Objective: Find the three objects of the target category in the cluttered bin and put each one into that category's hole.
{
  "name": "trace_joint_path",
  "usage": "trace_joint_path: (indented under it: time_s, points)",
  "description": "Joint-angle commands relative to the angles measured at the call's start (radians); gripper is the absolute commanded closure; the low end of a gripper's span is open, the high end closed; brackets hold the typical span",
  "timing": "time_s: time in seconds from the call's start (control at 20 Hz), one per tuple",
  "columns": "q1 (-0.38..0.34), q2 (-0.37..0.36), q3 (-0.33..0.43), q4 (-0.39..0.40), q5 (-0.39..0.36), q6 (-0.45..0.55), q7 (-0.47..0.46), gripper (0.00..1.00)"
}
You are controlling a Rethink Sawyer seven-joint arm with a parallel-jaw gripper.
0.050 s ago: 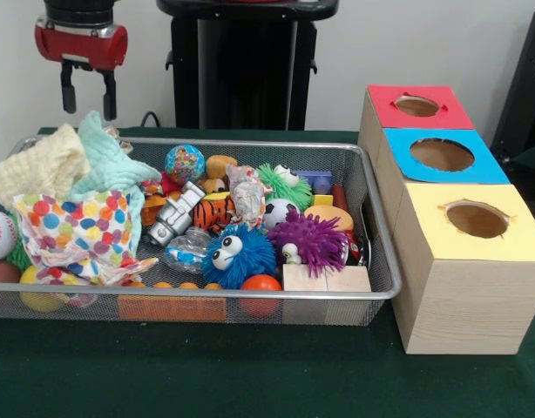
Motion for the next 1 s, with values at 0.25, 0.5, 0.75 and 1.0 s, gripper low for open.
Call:
trace_joint_path:
  time_s: [0.25,0.5,0.75,1.0]
  points:
    - [0.103,-0.055,0.044,0.056,0.047,0.118,0.065,0.00]
    - [0.151,-0.045,0.026,0.021,0.060,0.134,0.075,0.00]
    - [0.202,0.009,-0.001,-0.035,0.055,0.119,0.096,0.00]
    - [0.241,0.157,-0.032,-0.134,0.017,0.045,0.104,0.00]
